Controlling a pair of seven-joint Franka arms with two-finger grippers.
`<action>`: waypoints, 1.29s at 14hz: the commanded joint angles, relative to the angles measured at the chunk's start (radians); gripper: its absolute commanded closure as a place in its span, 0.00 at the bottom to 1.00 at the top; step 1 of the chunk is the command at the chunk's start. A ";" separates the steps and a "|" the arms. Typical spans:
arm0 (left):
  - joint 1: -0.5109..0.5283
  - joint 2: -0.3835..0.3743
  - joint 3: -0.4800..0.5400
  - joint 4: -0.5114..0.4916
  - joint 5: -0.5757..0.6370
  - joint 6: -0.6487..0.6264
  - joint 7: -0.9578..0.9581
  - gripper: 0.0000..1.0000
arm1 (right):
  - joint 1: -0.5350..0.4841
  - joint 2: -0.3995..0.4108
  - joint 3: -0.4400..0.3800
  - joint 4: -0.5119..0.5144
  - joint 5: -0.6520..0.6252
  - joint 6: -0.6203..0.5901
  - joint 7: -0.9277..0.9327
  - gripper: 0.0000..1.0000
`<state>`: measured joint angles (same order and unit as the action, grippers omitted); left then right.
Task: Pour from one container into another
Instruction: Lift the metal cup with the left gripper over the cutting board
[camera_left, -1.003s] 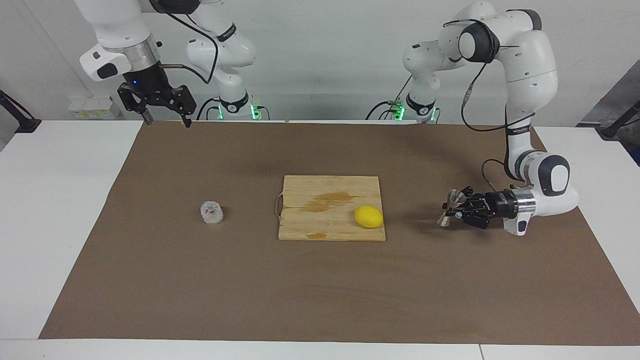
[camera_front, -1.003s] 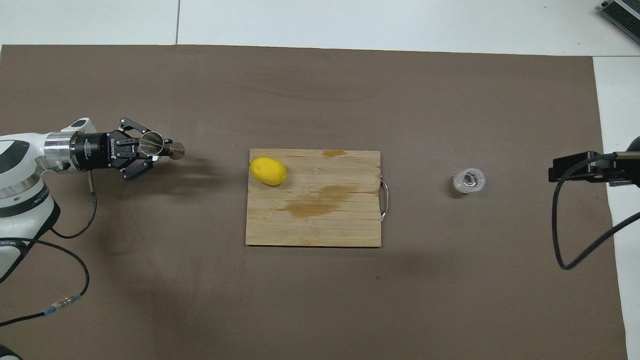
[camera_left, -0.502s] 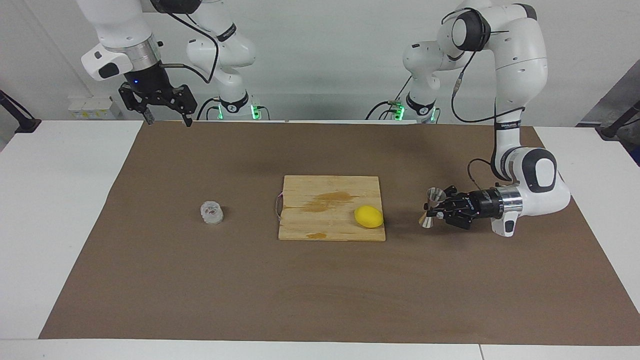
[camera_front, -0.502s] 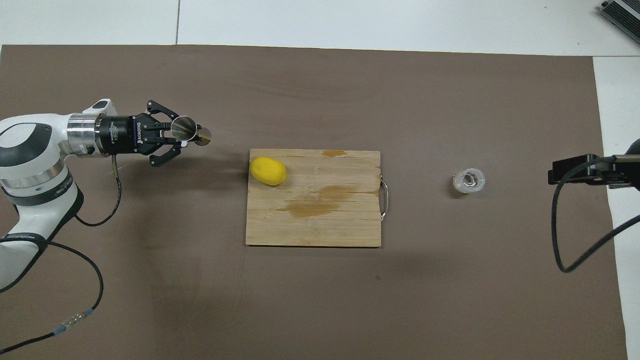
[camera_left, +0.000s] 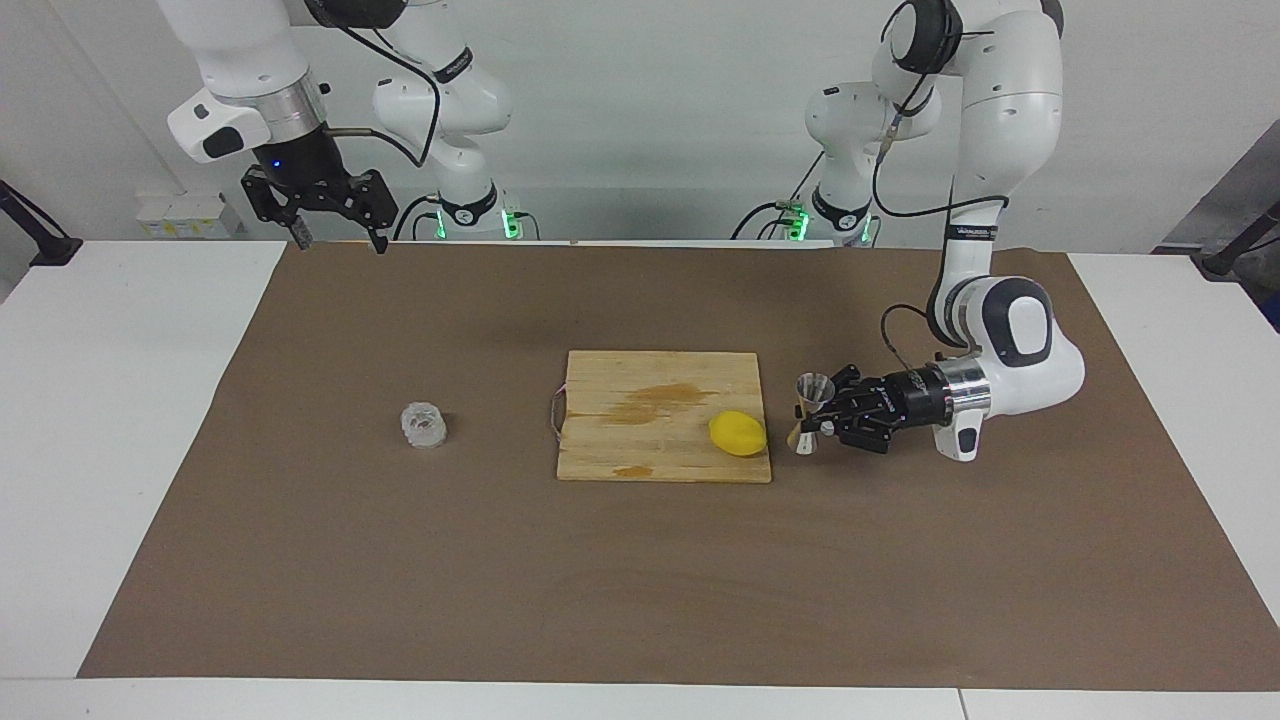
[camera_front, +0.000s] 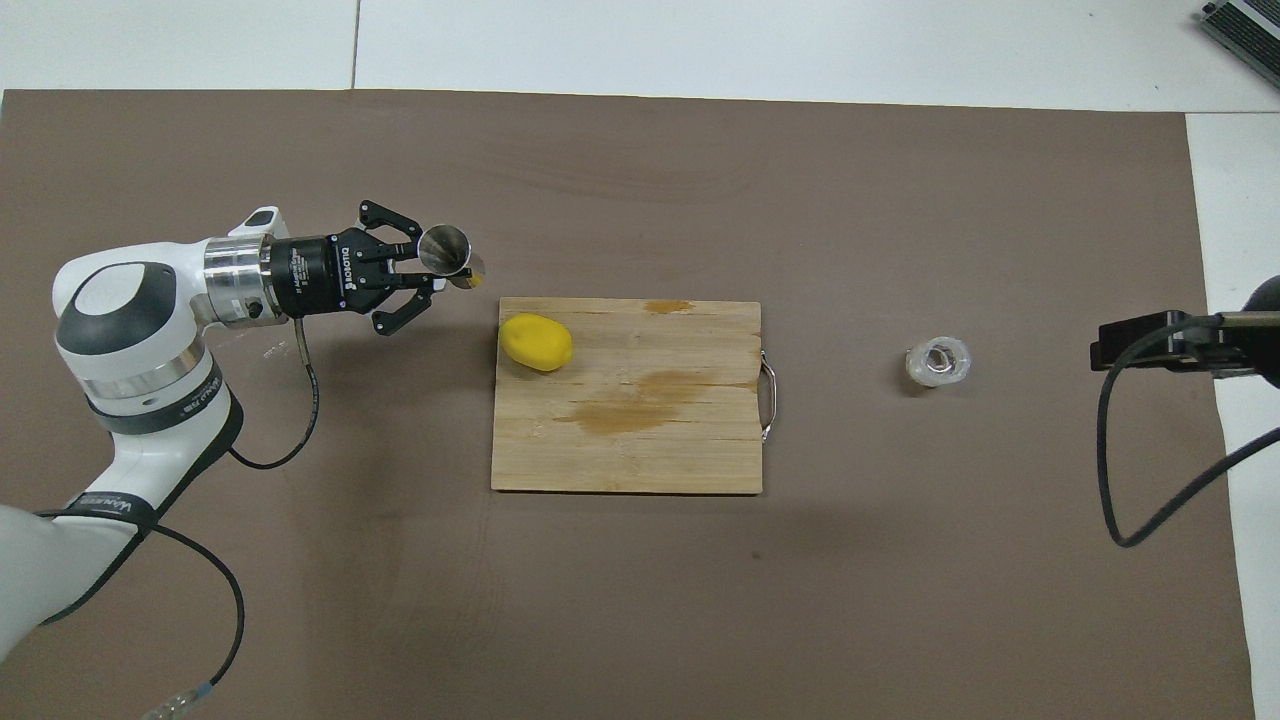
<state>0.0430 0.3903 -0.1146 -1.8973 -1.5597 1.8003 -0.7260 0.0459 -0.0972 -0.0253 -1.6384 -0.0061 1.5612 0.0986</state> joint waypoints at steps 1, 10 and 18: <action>-0.008 -0.094 -0.058 -0.132 -0.097 0.115 -0.007 0.93 | -0.008 -0.027 0.005 -0.037 0.020 0.028 0.009 0.00; -0.018 -0.131 -0.261 -0.244 -0.302 0.335 0.025 0.92 | -0.011 -0.041 0.004 -0.066 0.018 0.030 0.004 0.00; -0.045 -0.120 -0.316 -0.350 -0.520 0.335 0.279 0.91 | -0.017 -0.052 0.004 -0.086 0.017 0.030 0.004 0.00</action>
<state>0.0124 0.2983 -0.4237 -2.2191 -2.0239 2.1212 -0.4857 0.0443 -0.1181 -0.0276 -1.6804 -0.0061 1.5613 0.0986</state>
